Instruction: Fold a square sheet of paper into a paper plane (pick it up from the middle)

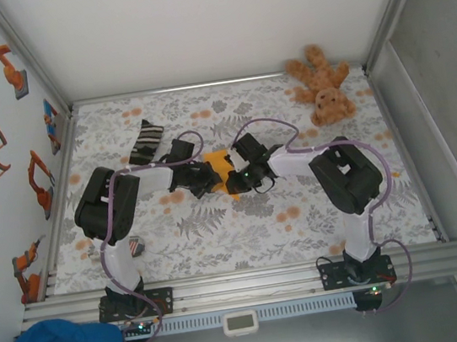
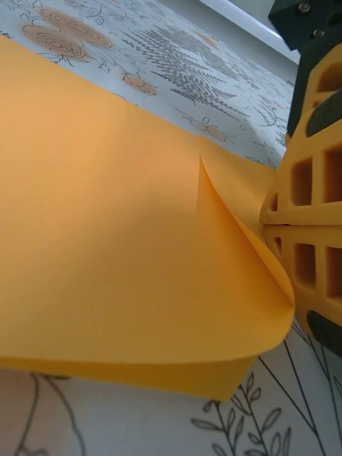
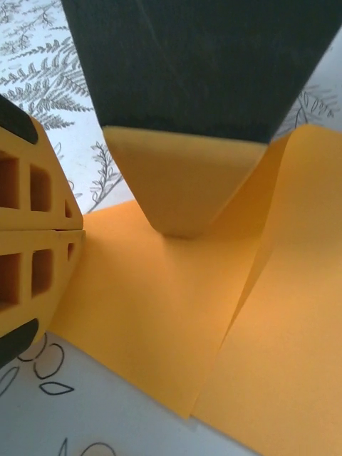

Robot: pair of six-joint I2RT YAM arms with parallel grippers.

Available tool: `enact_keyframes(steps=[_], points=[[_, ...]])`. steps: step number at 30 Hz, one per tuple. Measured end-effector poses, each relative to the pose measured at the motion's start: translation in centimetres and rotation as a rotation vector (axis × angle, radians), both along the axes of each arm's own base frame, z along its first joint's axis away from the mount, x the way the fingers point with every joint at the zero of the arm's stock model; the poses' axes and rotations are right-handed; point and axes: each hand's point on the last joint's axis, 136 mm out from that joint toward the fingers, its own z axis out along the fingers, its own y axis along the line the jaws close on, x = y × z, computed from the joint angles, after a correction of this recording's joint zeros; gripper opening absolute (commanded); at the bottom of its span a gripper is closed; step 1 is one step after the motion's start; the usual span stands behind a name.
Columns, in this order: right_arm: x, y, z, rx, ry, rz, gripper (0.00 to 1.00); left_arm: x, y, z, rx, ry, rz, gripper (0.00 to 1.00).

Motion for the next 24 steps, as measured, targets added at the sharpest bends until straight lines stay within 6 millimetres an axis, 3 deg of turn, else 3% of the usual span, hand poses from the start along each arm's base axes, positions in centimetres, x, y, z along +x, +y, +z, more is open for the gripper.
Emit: enact_keyframes(steps=[9,16,24], points=[[0.3,-0.2,-0.3,-0.033,-0.003,0.0,0.0,0.3,0.2,0.4,0.022,-0.056,-0.039,0.04],[0.4,-0.3,-0.3,-0.049,-0.004,-0.006,0.0,0.6,-0.7,2.5,0.006,-0.167,-0.093,0.03],[0.3,-0.5,-0.3,-0.059,0.004,-0.009,0.0,-0.7,-1.0,1.1,0.033,-0.156,-0.115,0.0]])
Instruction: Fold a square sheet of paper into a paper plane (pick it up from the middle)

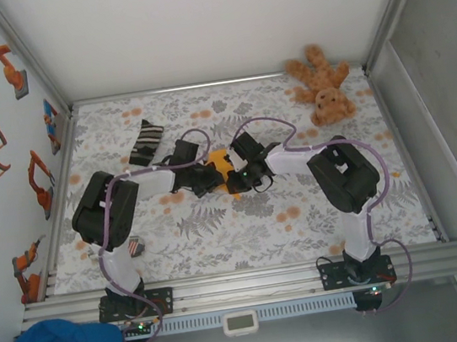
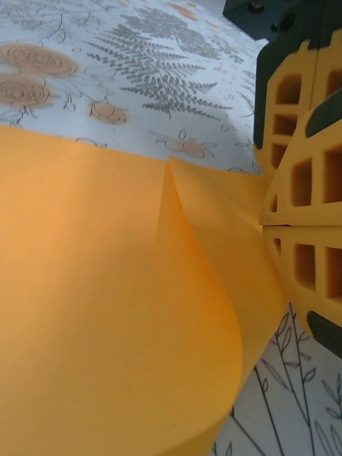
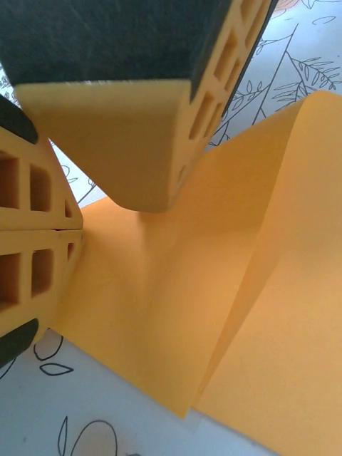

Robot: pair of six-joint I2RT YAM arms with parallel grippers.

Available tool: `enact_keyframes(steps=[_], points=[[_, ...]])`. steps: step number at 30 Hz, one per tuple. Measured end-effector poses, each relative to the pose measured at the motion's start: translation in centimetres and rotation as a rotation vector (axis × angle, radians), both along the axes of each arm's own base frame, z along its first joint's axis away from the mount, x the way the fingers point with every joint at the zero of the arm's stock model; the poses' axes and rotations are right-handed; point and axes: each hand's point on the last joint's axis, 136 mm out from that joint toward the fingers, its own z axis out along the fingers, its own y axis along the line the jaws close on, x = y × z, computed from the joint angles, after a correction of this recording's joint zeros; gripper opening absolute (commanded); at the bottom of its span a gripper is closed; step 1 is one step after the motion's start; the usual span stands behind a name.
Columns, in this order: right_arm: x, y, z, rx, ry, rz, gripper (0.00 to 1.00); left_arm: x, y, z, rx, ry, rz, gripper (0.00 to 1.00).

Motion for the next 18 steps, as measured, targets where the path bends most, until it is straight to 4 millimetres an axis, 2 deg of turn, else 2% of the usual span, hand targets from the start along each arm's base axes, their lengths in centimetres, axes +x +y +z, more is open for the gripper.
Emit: enact_keyframes(steps=[3,12,18], points=[[0.0,0.0,0.0,0.0,0.002,-0.002,0.0,-0.1,0.1,-0.8,0.013,0.01,0.001,0.0],[0.0,-0.1,-0.1,-0.013,0.003,-0.005,0.0,0.4,0.6,-0.9,0.044,-0.03,-0.022,0.0],[0.2,-0.2,-0.2,-0.021,-0.007,-0.009,0.0,2.5,2.9,-0.9,0.07,-0.046,-0.004,0.0]])
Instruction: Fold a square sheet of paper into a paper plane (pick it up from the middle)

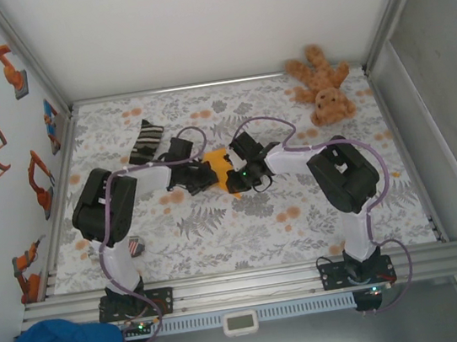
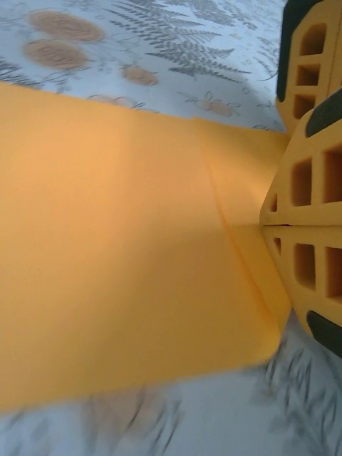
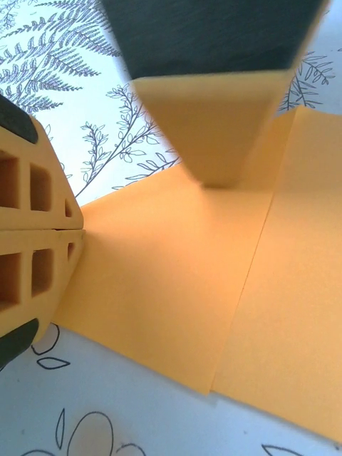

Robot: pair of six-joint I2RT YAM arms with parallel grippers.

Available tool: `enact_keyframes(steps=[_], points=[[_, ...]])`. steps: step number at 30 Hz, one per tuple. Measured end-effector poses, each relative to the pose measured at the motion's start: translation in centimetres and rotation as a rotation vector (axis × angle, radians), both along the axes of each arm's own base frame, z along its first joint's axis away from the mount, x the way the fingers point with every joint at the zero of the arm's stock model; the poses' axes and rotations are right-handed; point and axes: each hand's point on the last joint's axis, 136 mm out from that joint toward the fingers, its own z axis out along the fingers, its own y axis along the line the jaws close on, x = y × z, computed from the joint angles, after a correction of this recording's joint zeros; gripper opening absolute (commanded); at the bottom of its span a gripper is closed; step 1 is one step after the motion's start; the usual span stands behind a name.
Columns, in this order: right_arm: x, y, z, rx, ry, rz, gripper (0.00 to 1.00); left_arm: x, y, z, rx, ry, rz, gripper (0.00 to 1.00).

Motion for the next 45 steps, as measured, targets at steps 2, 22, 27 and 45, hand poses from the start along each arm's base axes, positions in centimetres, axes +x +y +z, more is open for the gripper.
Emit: enact_keyframes(steps=[2,22,27,45], points=[[0.1,0.0,0.0,0.001,-0.006,-0.002,0.0,0.9,0.9,0.0,0.007,-0.004,0.016,0.0],[0.1,0.0,0.0,0.002,-0.005,-0.002,0.0,2.0,-1.0,6.5,-0.023,-0.162,0.034,0.0],[0.1,0.1,0.0,0.002,-0.005,-0.002,0.0,0.9,-1.4,2.0,0.02,-0.047,0.031,0.0],[0.5,0.5,1.7,0.008,-0.04,0.087,0.03,3.8,4.6,0.8,0.05,0.003,0.161,0.06]])
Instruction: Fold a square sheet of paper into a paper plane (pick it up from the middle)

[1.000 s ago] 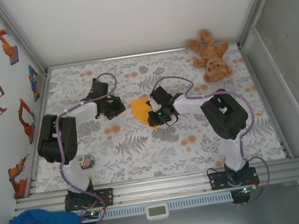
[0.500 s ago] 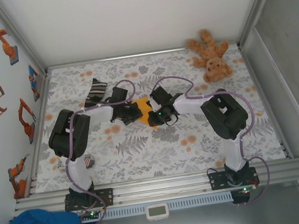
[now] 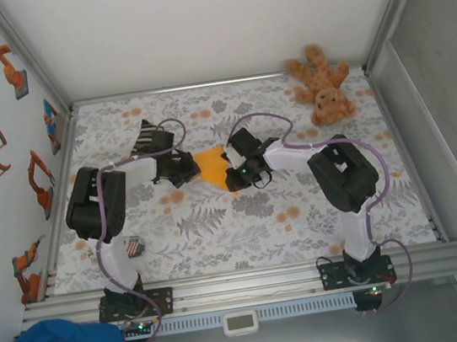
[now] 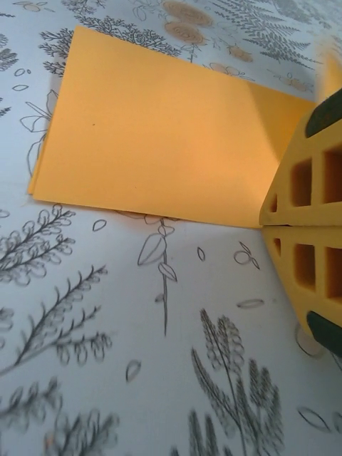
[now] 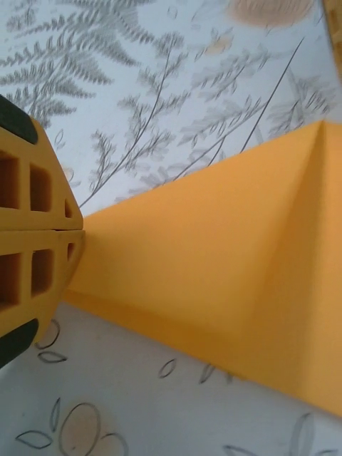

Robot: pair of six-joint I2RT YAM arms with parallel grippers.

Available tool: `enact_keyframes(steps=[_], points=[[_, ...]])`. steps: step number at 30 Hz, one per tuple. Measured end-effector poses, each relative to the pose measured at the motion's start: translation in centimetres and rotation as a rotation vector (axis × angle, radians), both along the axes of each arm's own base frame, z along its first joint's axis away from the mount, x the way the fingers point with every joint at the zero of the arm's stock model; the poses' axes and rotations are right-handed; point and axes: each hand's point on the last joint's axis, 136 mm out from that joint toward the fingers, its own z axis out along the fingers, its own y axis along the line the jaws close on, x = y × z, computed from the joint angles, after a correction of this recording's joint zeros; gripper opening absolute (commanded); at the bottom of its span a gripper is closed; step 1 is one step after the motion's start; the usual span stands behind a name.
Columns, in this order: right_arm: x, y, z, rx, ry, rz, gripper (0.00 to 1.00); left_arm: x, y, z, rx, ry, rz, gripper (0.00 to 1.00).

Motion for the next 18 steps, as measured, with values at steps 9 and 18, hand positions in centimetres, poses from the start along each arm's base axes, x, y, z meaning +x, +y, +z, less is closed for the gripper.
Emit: enact_keyframes(steps=[9,18], points=[[2.0,0.2,6.5,0.121,-0.128,-0.157,0.22,-0.4,2.1,7.0,0.026,-0.177,0.057,0.42],[3.9,-0.9,5.2,0.096,-0.122,-0.358,0.27,-2.4,2.9,5.2,-0.011,-0.121,0.12,0.52]])
